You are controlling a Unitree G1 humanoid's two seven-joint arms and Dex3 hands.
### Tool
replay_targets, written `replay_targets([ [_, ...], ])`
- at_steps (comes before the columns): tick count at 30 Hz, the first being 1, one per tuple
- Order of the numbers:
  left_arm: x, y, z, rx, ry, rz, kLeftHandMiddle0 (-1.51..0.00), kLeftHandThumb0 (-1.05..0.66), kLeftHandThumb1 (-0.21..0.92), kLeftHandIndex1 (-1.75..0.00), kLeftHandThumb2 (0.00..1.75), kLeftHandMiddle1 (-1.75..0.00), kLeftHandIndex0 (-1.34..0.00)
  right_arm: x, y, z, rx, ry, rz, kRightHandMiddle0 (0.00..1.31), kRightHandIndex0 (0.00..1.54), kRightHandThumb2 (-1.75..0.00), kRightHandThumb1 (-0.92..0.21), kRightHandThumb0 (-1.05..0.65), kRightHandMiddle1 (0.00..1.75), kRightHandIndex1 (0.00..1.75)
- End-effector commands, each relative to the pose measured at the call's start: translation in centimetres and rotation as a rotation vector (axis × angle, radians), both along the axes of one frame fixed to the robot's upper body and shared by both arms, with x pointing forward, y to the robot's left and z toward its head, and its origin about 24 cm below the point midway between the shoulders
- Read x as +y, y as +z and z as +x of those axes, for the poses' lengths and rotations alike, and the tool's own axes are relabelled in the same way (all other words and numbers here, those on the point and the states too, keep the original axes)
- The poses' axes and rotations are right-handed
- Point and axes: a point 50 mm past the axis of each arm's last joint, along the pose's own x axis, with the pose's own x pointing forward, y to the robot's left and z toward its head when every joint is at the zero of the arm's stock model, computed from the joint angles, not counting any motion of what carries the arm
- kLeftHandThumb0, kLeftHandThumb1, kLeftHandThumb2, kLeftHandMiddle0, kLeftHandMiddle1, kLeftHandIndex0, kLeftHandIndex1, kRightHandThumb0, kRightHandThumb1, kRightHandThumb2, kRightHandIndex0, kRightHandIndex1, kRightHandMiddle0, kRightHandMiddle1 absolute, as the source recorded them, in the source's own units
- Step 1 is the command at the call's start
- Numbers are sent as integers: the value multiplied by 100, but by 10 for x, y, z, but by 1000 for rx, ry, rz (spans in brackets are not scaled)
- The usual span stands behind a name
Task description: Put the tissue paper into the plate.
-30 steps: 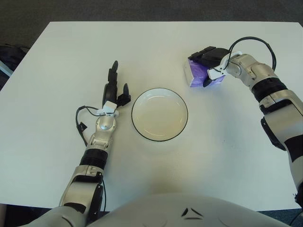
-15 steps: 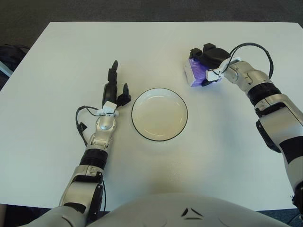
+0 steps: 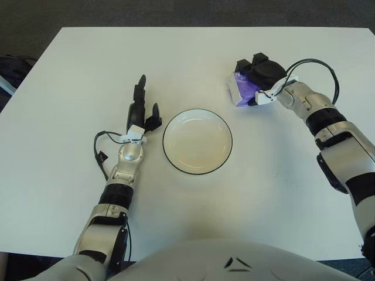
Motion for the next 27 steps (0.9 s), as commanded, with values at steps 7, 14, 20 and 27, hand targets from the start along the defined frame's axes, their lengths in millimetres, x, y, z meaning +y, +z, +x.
replay_targets([
  [7,-10,-81,-46,314,16,-36,-9,-88,92,-31,91,0,0,-6,-22,-13,-57,30,29,61,110,-131,-32,-47,175,175],
  [14,-10,-81,-45,314,17,-39,-9,-87,92,-31,91,0,0,-8,-18,-15,-112,58,57,55,114,-122,-39,-45,175,175],
  [20,-8,-82,-45,316,21,-34,-10,-87,92,-31,90,0,0,-3,16,-15,-234,109,128,51,117,-116,-44,-44,175,175],
  [27,-7,-83,-46,315,23,-29,-10,-86,92,-31,91,-1,0,5,47,-20,-281,162,235,54,119,-120,-40,-45,175,175],
])
